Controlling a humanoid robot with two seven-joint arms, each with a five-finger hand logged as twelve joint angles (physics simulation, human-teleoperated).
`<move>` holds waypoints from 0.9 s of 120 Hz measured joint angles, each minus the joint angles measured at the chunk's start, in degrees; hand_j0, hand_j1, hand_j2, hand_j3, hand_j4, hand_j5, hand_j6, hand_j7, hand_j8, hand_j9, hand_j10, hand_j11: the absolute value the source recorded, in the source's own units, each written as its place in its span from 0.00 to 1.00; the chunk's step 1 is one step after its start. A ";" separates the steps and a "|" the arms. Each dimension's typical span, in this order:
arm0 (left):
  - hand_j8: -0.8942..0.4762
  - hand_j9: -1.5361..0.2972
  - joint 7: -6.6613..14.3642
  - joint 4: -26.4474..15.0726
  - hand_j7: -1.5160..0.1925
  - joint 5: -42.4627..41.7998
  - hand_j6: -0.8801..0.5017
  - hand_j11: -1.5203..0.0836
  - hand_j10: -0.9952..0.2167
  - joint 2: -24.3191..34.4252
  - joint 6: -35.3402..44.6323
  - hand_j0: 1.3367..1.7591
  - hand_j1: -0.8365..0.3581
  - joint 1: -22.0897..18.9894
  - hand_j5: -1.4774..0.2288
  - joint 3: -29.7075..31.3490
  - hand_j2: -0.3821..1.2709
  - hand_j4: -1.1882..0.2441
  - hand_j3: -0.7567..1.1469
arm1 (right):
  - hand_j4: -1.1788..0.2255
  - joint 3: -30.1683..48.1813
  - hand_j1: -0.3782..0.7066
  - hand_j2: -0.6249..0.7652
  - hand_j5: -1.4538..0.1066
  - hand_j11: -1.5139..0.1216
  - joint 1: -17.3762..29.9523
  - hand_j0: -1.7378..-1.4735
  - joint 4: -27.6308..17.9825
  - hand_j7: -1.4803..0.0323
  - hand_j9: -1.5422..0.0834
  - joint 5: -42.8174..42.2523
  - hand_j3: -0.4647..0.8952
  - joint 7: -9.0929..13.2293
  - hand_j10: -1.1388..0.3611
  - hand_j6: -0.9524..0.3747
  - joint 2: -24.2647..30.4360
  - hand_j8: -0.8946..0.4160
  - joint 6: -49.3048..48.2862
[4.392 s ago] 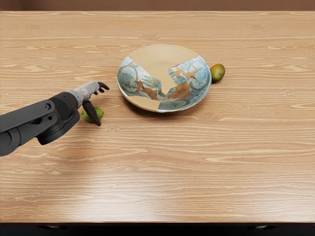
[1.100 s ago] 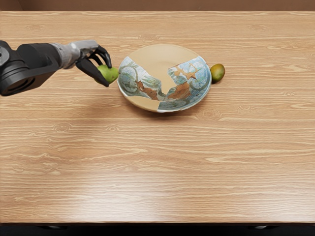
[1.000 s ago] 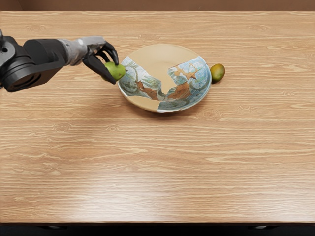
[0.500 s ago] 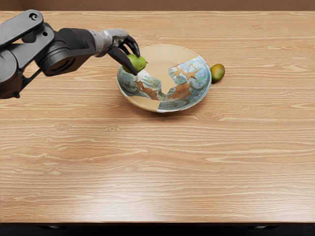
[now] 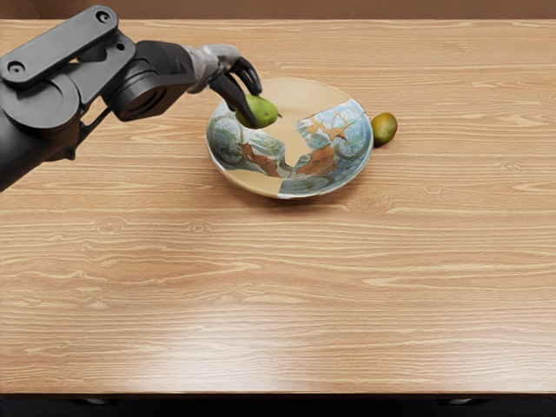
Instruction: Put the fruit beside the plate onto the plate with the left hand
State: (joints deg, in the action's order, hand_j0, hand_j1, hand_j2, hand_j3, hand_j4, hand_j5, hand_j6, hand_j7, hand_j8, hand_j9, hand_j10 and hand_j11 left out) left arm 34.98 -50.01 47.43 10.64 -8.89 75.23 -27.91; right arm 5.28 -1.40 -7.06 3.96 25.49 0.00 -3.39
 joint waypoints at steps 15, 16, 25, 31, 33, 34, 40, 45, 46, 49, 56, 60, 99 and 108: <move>0.32 0.25 0.02 0.99 0.25 0.08 0.30 0.28 0.21 -1.10 0.12 0.75 0.35 0.01 0.22 -0.02 0.67 0.27 0.40 | 0.84 -0.04 0.03 0.45 0.93 0.93 0.00 0.30 0.01 0.98 0.95 -0.02 0.34 0.00 0.76 0.72 0.00 0.68 -0.01; 0.32 0.26 0.02 1.01 0.26 0.06 0.30 0.28 0.22 -1.16 0.15 0.75 0.35 0.05 0.23 -0.09 0.65 0.28 0.40 | 0.84 -0.05 0.03 0.45 0.93 0.93 0.00 0.30 0.01 0.98 0.95 -0.02 0.34 0.00 0.76 0.72 0.00 0.68 -0.01; 0.34 0.36 0.02 1.17 0.37 -0.28 0.32 0.40 0.32 -1.15 0.55 0.76 0.44 0.36 0.34 -1.28 0.54 0.37 0.40 | 0.84 -0.07 0.03 0.45 0.93 0.93 0.00 0.30 0.00 0.98 0.95 -0.04 0.34 0.00 0.76 0.72 0.00 0.68 -0.02; 0.38 0.44 0.02 1.23 0.45 -0.43 0.36 0.49 0.39 -0.94 0.82 0.76 0.52 0.36 0.43 -2.42 0.48 0.44 0.40 | 0.84 -0.08 0.03 0.45 0.93 0.93 0.00 0.30 0.00 0.98 0.95 -0.06 0.34 0.00 0.76 0.72 0.00 0.68 -0.03; 0.40 0.46 0.02 1.24 0.48 -0.46 0.38 0.51 0.42 -0.94 0.92 0.76 0.55 0.36 0.45 -2.70 0.46 0.47 0.40 | 0.84 -0.08 0.03 0.45 0.93 0.93 0.00 0.30 -0.01 0.98 0.95 -0.06 0.34 0.00 0.76 0.72 0.00 0.68 -0.03; 0.40 0.47 0.02 1.25 0.49 -0.48 0.38 0.53 0.43 -0.95 0.99 0.76 0.56 0.36 0.46 -2.83 0.45 0.48 0.40 | 0.84 -0.08 0.03 0.45 0.93 0.93 0.00 0.30 -0.01 0.98 0.95 -0.06 0.34 0.00 0.76 0.72 0.00 0.68 -0.03; 0.43 0.53 0.02 1.28 0.56 -0.56 0.42 0.60 0.49 -0.97 1.34 0.76 0.62 0.36 0.53 -3.41 0.41 0.53 0.40 | 0.84 -0.09 0.03 0.45 0.93 0.93 0.00 0.30 -0.03 0.98 0.95 -0.07 0.34 0.00 0.76 0.72 0.00 0.68 -0.03; 0.46 0.57 0.02 1.28 0.60 -0.60 0.44 0.65 0.54 -0.97 1.54 0.76 0.68 0.36 0.58 -3.72 0.38 0.58 0.40 | 0.84 -0.09 0.03 0.45 0.93 0.93 0.00 0.30 -0.04 0.98 0.95 -0.08 0.34 0.00 0.76 0.72 0.00 0.68 -0.03; 0.47 0.58 0.02 1.27 0.61 -0.60 0.45 0.66 0.55 -0.97 1.57 0.76 0.69 0.36 0.59 -3.76 0.37 0.58 0.40 | 0.84 -0.09 0.03 0.45 0.93 0.93 0.00 0.30 -0.04 0.98 0.95 -0.07 0.34 0.00 0.76 0.72 0.00 0.68 -0.03; 0.49 0.61 0.02 1.20 0.64 -0.64 0.47 0.69 0.58 -1.05 1.63 0.76 0.72 0.30 0.62 -3.86 0.36 0.61 0.40 | 0.84 -0.08 0.03 0.45 0.93 0.93 0.00 0.30 -0.04 0.98 0.95 -0.07 0.34 0.00 0.76 0.72 0.00 0.68 -0.03; 0.52 0.66 0.02 0.93 0.70 -1.52 0.51 0.75 0.63 -0.87 1.53 0.76 0.78 0.19 0.67 -3.97 0.33 0.66 0.40 | 0.84 -0.07 0.03 0.45 0.93 0.93 0.00 0.30 -0.03 0.98 0.95 -0.07 0.34 0.00 0.76 0.72 0.00 0.68 -0.03; 0.54 0.69 0.02 0.72 0.72 -3.12 0.52 0.78 0.66 -0.74 1.40 0.76 0.81 0.05 0.70 -3.94 0.31 0.68 0.40 | 0.84 -0.08 0.03 0.45 0.93 0.93 0.00 0.30 -0.03 0.98 0.95 -0.08 0.34 0.00 0.76 0.72 0.00 0.68 -0.04; 0.62 0.80 0.02 -10.17 0.84 -39.99 0.60 0.90 0.77 18.84 -13.76 0.76 0.94 -9.50 0.82 -3.25 0.25 0.79 0.40 | 0.84 -0.01 0.03 0.45 0.93 0.93 0.00 0.30 -0.06 0.98 0.95 -0.02 0.34 0.00 0.76 0.72 0.00 0.68 -0.17; 0.62 0.81 0.02 -17.15 0.85 -46.53 0.61 0.91 0.78 26.60 -15.21 0.76 0.95 -13.63 0.83 -3.39 0.24 0.80 0.40 | 0.84 -0.04 0.03 0.45 0.93 0.93 0.00 0.30 -0.05 0.98 0.95 -0.04 0.34 0.00 0.76 0.72 0.00 0.68 -0.13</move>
State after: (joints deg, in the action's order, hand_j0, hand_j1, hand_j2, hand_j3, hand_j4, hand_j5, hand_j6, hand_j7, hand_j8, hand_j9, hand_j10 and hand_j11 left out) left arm 35.00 -67.16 0.91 37.24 -24.09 61.60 -31.30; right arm 5.24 -1.41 -7.11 3.92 25.49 0.00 -3.52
